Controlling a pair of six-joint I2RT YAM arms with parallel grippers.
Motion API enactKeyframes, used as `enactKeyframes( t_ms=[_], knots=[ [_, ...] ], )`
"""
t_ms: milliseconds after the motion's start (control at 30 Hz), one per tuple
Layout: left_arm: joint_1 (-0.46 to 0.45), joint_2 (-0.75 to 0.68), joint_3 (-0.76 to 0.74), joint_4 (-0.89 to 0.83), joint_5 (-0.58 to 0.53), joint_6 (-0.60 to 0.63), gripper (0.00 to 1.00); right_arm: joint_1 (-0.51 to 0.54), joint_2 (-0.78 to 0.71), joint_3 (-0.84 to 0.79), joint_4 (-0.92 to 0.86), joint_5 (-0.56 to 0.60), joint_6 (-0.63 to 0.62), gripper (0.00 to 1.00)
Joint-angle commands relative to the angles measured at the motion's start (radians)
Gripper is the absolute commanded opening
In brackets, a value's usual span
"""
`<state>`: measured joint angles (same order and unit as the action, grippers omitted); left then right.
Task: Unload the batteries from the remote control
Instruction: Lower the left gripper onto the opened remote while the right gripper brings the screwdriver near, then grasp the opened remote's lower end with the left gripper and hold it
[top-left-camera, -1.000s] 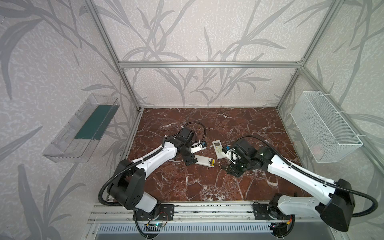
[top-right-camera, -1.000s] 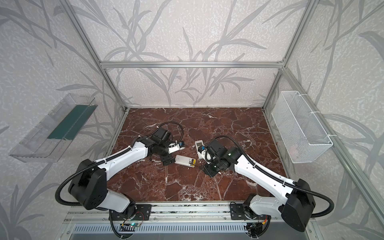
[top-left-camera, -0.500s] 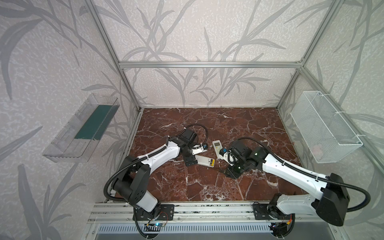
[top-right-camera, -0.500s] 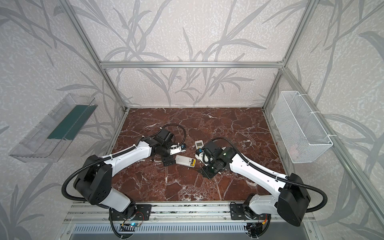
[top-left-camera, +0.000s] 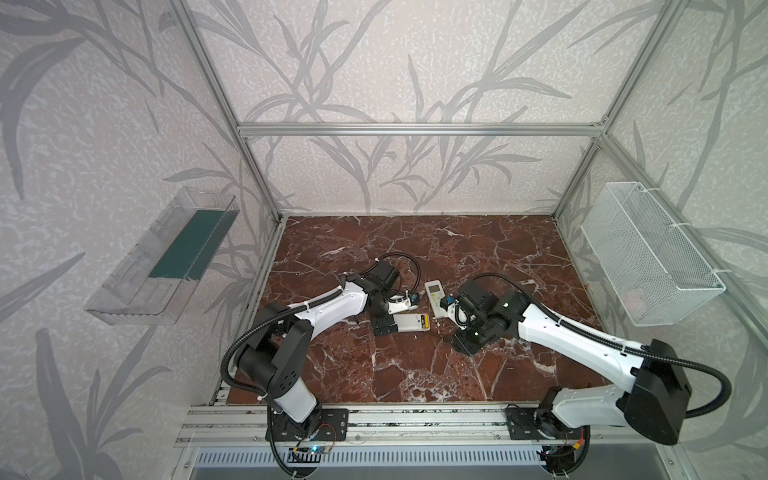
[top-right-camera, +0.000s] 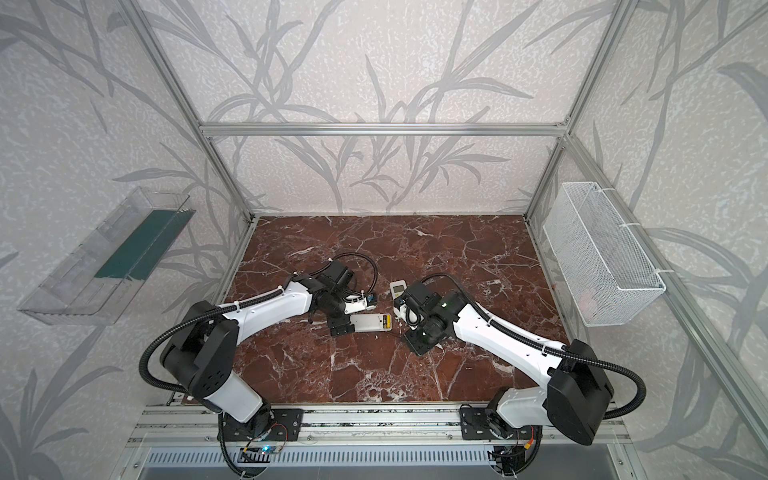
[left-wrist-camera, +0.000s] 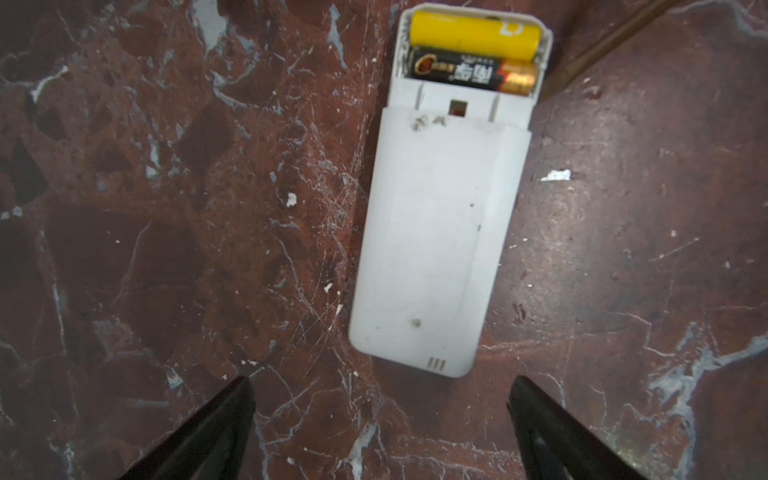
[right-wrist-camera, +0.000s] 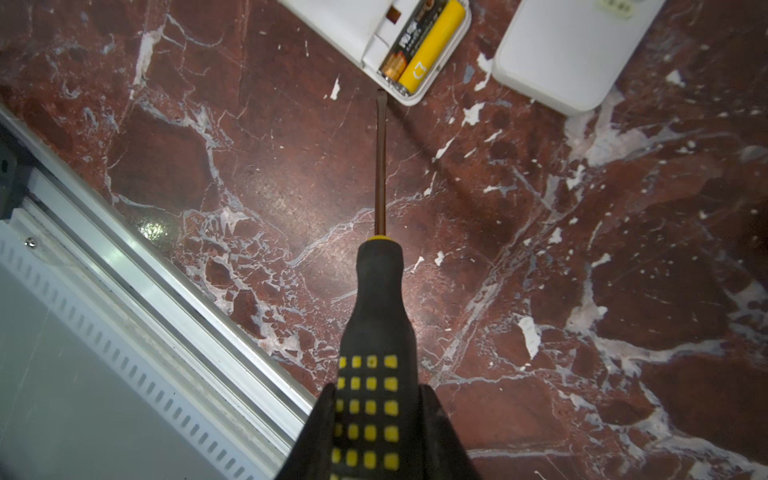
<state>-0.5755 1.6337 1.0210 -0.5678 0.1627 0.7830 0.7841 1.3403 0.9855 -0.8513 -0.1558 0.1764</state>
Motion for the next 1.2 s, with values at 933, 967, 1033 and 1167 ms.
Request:
enactKeyframes(
  t_ms=[933,967,1033,1167],
  knots=[
    [-0.113,0.006,0.011,-0.017,0.077,-0.467,0.89,-0.031,-0.105,0.029,0.005,0.012,-0.186,0.00],
    [-0.114,-0.001,-0.005,0.003,0.083,-0.475,0.89,-0.031,-0.106,0.027,0.006,0.011,-0.190,0.00],
    [-0.120,-0.011,-0.039,0.049,0.081,-0.475,0.89,-0.031,-0.104,0.025,0.011,0.007,-0.194,0.00],
    [-0.122,0.008,-0.041,0.060,-0.001,-0.493,0.88,-0.031,-0.102,0.014,0.024,0.006,-0.195,0.00]
  ],
)
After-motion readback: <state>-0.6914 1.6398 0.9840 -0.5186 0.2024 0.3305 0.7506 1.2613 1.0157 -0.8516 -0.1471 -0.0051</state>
